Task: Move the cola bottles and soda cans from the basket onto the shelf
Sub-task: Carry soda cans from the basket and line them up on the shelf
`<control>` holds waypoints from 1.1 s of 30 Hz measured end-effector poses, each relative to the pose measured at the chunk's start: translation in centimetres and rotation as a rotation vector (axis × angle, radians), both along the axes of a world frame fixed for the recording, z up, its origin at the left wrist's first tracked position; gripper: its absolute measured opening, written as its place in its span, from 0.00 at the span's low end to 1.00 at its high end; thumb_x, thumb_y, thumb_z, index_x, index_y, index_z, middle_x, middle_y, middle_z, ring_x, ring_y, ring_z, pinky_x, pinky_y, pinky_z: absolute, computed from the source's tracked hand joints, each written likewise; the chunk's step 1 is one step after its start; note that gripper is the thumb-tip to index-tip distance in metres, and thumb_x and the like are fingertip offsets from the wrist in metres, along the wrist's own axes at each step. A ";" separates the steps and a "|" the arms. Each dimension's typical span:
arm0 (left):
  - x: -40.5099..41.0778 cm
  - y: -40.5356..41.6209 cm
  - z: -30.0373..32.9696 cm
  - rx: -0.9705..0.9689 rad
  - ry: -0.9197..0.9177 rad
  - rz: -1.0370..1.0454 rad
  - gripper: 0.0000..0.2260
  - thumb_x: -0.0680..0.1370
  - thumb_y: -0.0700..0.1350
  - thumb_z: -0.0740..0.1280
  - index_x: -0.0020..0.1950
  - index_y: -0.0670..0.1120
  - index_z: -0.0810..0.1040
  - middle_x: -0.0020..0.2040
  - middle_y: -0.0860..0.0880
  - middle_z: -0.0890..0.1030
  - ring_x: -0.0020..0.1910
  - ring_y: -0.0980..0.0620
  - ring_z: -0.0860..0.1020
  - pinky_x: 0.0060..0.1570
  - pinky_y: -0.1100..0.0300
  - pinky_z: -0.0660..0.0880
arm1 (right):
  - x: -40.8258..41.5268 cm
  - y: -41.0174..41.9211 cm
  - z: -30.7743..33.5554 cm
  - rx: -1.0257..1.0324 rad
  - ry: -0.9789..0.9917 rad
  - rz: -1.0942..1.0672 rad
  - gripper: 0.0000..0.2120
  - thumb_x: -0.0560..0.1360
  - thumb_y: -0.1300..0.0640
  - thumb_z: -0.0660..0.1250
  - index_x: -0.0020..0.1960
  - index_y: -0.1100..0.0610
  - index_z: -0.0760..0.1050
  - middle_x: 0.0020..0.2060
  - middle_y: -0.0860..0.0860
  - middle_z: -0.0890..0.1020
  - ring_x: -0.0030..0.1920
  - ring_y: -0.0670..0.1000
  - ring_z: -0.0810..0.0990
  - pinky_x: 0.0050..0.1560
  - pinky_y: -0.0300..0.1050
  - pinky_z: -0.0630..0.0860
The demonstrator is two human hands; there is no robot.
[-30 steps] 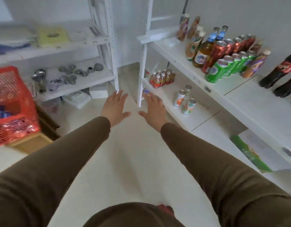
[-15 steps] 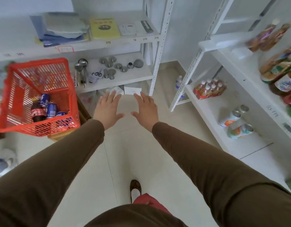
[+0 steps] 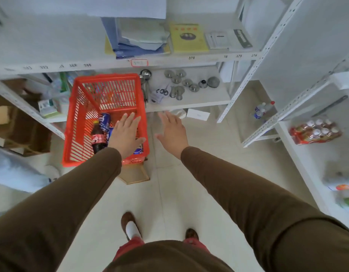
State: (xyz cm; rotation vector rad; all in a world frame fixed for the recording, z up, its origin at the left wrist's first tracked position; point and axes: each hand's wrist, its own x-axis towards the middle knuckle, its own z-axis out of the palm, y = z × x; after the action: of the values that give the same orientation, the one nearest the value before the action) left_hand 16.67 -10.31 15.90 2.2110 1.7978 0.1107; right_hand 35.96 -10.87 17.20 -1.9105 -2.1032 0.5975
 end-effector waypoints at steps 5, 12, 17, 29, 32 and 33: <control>-8.5 4.1 -2.5 -0.079 0.021 0.003 0.37 0.80 0.58 0.66 0.83 0.49 0.52 0.84 0.46 0.50 0.82 0.45 0.47 0.79 0.45 0.50 | -8.5 3.4 -1.9 -0.050 0.058 -0.022 0.37 0.76 0.50 0.71 0.80 0.53 0.58 0.80 0.55 0.59 0.79 0.60 0.56 0.76 0.59 0.60; -15.5 7.9 -5.2 -0.173 0.016 0.041 0.37 0.80 0.57 0.67 0.83 0.47 0.53 0.83 0.44 0.53 0.82 0.43 0.49 0.79 0.48 0.50 | -14.9 6.3 -5.2 -0.157 0.131 -0.059 0.36 0.78 0.51 0.69 0.81 0.54 0.56 0.80 0.54 0.59 0.79 0.58 0.54 0.78 0.56 0.57; -17.9 9.7 -7.6 -0.256 -0.015 0.107 0.36 0.80 0.55 0.67 0.83 0.47 0.54 0.83 0.44 0.52 0.82 0.43 0.50 0.79 0.47 0.51 | -16.6 9.0 -7.8 -0.245 0.143 -0.049 0.36 0.80 0.52 0.68 0.81 0.55 0.55 0.80 0.54 0.58 0.80 0.59 0.54 0.78 0.55 0.56; -15.8 10.3 -13.0 -0.482 -0.107 0.072 0.36 0.81 0.54 0.66 0.83 0.46 0.52 0.83 0.43 0.53 0.81 0.42 0.53 0.78 0.47 0.55 | -17.7 8.9 -14.7 -0.508 0.235 -0.306 0.35 0.77 0.51 0.72 0.79 0.52 0.59 0.74 0.54 0.70 0.72 0.56 0.71 0.71 0.54 0.70; -15.3 10.0 -13.8 -0.525 -0.132 0.063 0.35 0.81 0.54 0.66 0.83 0.48 0.52 0.83 0.43 0.54 0.81 0.41 0.53 0.78 0.46 0.55 | -18.1 8.3 -16.4 -0.535 0.257 -0.393 0.33 0.76 0.50 0.72 0.77 0.52 0.63 0.70 0.53 0.75 0.67 0.56 0.76 0.66 0.55 0.76; -15.3 10.0 -14.0 -0.539 -0.141 0.062 0.35 0.81 0.54 0.66 0.83 0.49 0.52 0.83 0.44 0.54 0.81 0.41 0.53 0.78 0.46 0.55 | -18.2 8.1 -16.9 -0.547 0.244 -0.418 0.31 0.76 0.50 0.72 0.76 0.53 0.65 0.69 0.53 0.76 0.66 0.56 0.77 0.65 0.54 0.76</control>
State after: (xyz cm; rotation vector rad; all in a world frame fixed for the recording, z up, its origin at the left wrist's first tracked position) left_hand 1.36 -0.33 1.86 1.7247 1.5875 -0.1814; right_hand 17.75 -2.74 0.32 -2.3089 -1.4181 1.3191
